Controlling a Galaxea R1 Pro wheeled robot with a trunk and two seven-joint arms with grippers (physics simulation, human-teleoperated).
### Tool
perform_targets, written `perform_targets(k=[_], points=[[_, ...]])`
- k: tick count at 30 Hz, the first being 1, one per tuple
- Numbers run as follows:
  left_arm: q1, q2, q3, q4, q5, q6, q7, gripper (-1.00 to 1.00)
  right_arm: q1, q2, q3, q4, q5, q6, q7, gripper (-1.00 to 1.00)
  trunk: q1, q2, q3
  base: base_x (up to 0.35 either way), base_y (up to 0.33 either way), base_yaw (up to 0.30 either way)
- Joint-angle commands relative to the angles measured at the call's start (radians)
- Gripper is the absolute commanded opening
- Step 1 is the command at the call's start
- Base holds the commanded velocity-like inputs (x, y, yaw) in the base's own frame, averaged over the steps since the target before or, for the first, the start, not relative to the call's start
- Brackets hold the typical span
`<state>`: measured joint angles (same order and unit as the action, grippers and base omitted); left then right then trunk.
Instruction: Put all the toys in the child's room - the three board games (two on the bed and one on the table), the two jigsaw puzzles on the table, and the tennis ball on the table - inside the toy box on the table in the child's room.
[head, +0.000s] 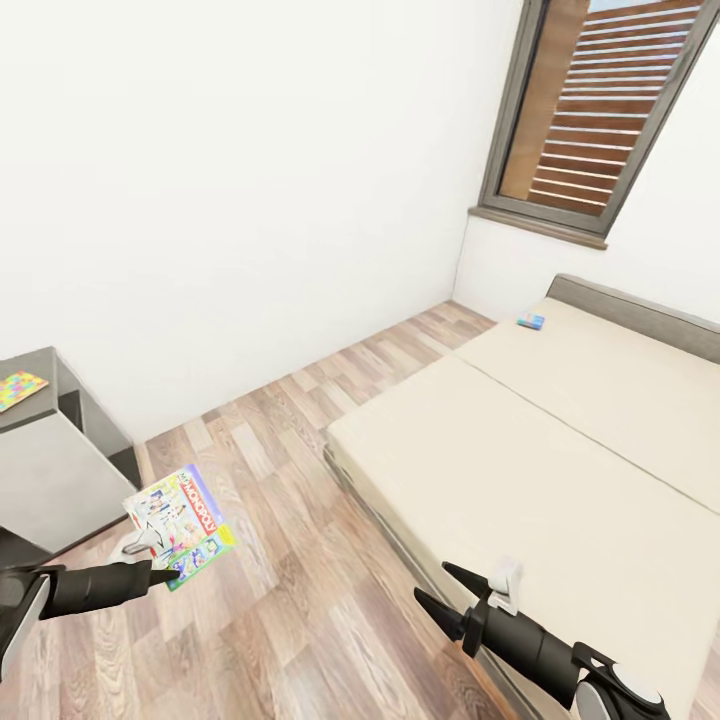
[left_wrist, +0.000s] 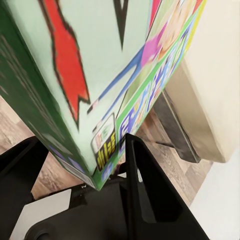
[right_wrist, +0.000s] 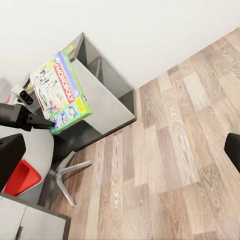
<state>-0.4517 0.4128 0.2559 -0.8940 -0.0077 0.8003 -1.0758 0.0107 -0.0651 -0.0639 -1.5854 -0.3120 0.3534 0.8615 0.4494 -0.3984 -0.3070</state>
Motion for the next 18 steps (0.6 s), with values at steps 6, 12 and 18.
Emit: perform_targets(k=[6, 12, 18], points=[[-0.001, -0.001, 0.001, 0.0, -0.001, 0.008, -0.005, -1.0, 0.0, 0.0, 0.0, -0.001, -0.009, 0.009, 0.001, 1.0, 0.001, -0.002, 0.008, 0.0, 0.0, 0.12], [-0.001, -0.002, 0.002, 0.0, -0.001, 0.009, -0.005, -1.0, 0.0, -0.001, -0.001, -0.001, -0.009, 0.009, 0.001, 1.0, 0.001, -0.002, 0.017, 0.0, 0.0, 0.12], [-0.001, 0.0, 0.002, -0.007, -0.001, 0.04, -0.006, -1.0, 0.0, -0.001, -0.001, -0.001, -0.009, 0.009, 0.001, 1.0, 0.001, -0.002, 0.026, 0.0, 0.0, 0.12]])
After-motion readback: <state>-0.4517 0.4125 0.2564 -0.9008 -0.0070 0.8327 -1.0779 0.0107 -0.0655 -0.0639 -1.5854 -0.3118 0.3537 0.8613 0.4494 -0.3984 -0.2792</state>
